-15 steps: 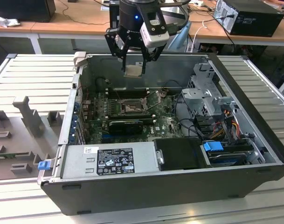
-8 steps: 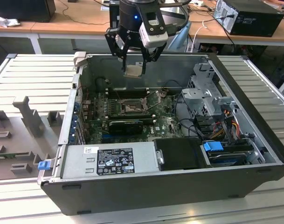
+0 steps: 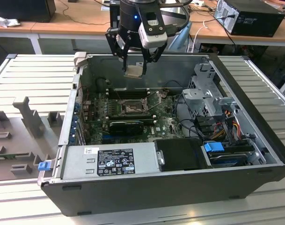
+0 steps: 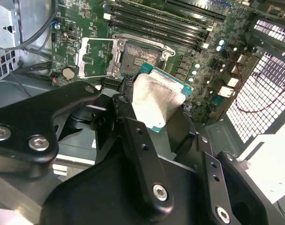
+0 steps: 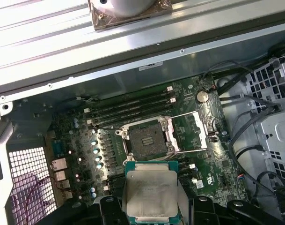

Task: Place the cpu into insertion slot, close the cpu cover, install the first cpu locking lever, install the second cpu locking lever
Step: 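Place the cpu into insertion slot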

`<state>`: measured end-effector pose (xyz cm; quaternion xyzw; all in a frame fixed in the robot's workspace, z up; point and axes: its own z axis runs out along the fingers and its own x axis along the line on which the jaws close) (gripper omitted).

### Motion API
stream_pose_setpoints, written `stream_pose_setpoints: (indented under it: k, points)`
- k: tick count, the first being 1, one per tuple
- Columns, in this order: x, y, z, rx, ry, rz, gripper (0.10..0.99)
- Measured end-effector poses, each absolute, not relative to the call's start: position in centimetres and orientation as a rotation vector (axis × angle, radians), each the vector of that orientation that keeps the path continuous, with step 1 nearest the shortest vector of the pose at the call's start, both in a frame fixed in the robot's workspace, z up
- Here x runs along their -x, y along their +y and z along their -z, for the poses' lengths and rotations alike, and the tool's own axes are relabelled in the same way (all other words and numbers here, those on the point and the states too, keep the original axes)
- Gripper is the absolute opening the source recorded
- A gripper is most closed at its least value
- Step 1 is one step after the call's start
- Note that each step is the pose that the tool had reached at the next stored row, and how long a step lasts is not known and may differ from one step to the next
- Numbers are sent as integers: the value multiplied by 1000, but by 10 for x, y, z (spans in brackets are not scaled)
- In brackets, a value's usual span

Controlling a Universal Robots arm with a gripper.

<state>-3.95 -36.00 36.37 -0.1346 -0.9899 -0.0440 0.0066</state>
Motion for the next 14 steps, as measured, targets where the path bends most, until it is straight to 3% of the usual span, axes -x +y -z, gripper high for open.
stream_pose_setpoints:
  k: [14]
  points:
    - [39,-360,-363,591,-3074,138,525]
